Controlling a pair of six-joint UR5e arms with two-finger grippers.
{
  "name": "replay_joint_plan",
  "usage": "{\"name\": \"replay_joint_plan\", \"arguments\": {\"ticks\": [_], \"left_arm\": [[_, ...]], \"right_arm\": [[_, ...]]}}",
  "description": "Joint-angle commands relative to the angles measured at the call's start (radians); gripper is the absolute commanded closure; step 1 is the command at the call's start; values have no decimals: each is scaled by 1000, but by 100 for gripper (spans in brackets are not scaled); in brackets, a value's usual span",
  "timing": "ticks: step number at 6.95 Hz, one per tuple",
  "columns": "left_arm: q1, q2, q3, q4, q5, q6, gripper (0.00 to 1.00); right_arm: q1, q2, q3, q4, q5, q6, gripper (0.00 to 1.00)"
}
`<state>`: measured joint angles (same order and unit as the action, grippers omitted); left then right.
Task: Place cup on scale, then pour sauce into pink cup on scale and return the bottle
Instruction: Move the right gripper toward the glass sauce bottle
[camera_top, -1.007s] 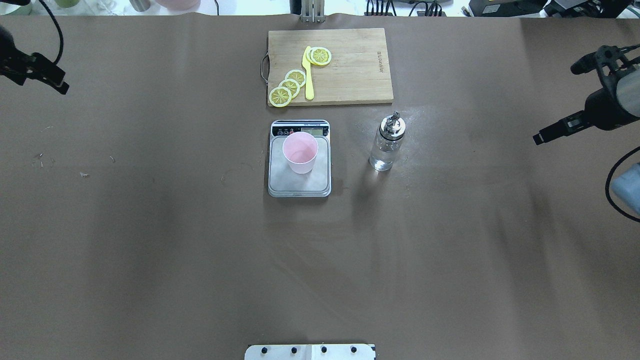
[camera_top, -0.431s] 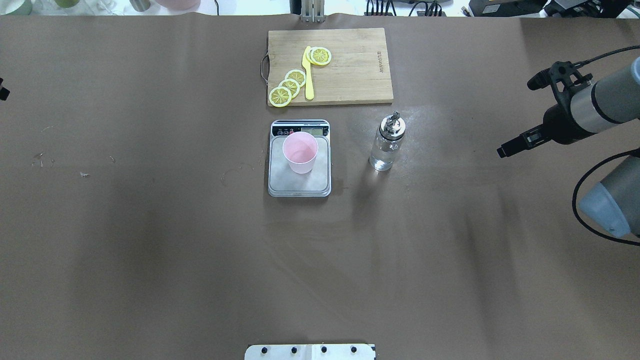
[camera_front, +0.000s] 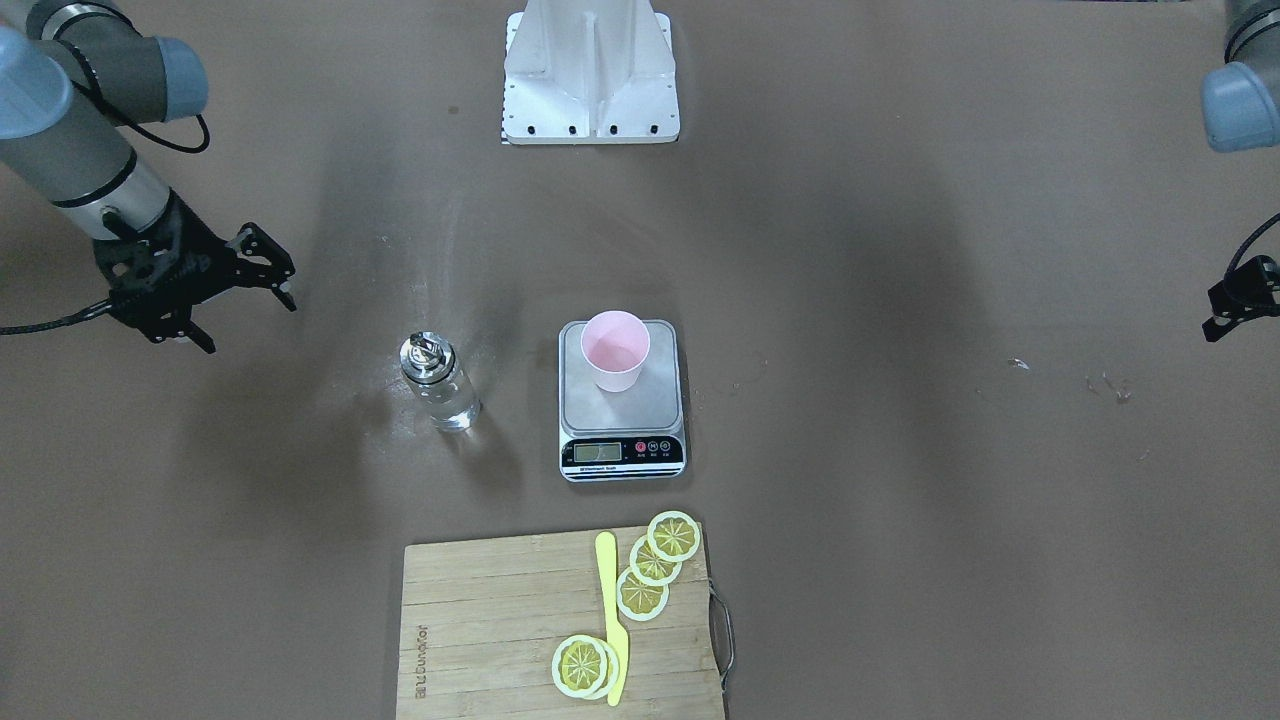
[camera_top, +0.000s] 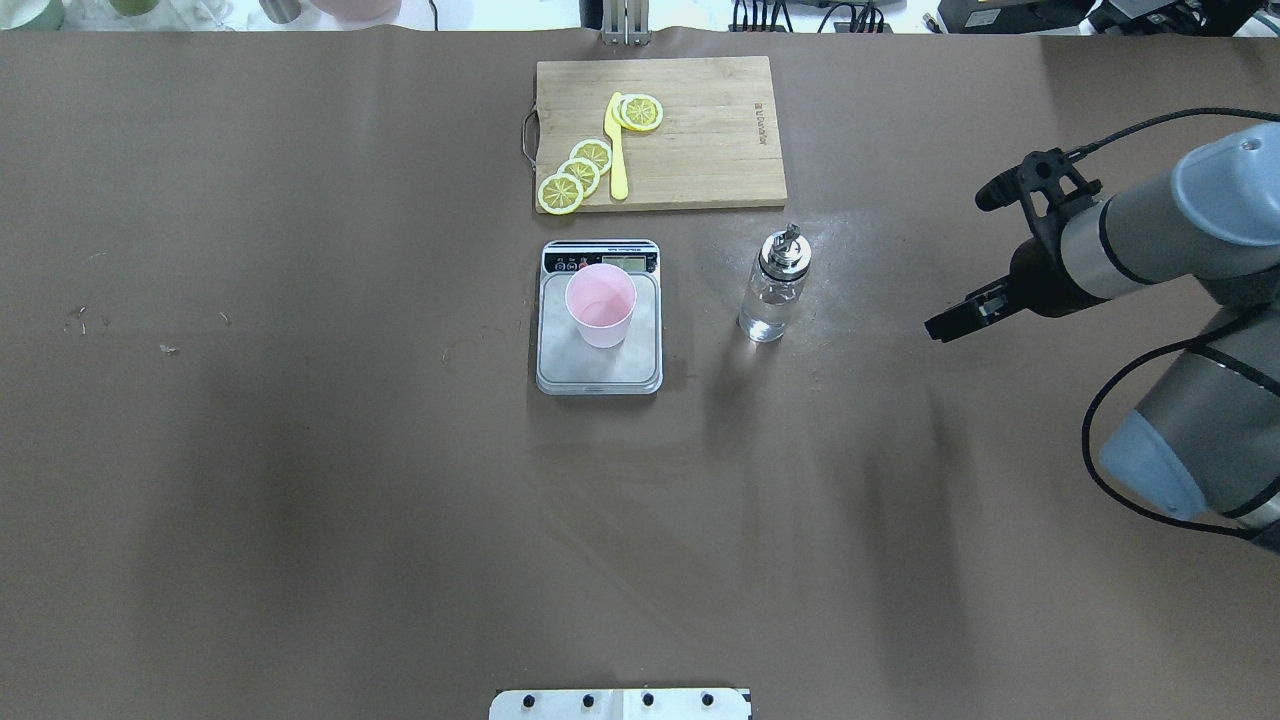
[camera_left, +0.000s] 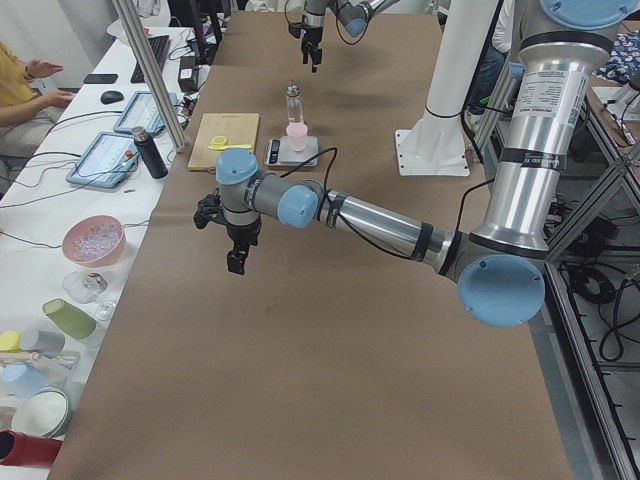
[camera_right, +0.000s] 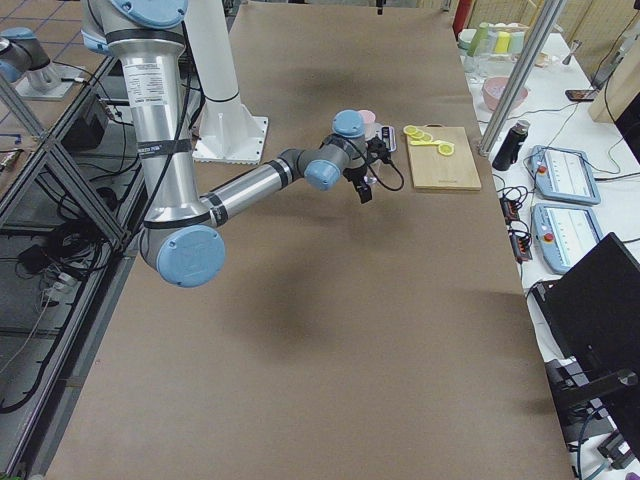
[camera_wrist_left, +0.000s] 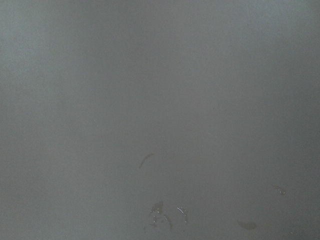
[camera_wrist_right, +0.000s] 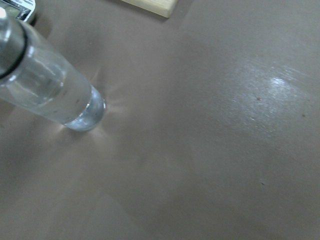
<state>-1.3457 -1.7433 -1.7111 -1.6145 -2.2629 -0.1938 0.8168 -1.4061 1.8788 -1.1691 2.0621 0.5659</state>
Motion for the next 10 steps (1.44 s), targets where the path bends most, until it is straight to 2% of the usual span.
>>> {"name": "replay_joint_plan", "arguments": {"ticks": [1, 5, 10], "left_arm": [[-1, 1, 1, -2, 0, 1, 3], [-7, 1, -1, -2, 0, -1, 3], [-13, -2, -2, -2, 0, -4, 3]], "right_arm": [[-82, 58, 5, 0, -82, 55, 1], [-178, 101, 8, 35, -216, 89, 1], [-243, 101, -7, 37, -327, 117, 1]]}}
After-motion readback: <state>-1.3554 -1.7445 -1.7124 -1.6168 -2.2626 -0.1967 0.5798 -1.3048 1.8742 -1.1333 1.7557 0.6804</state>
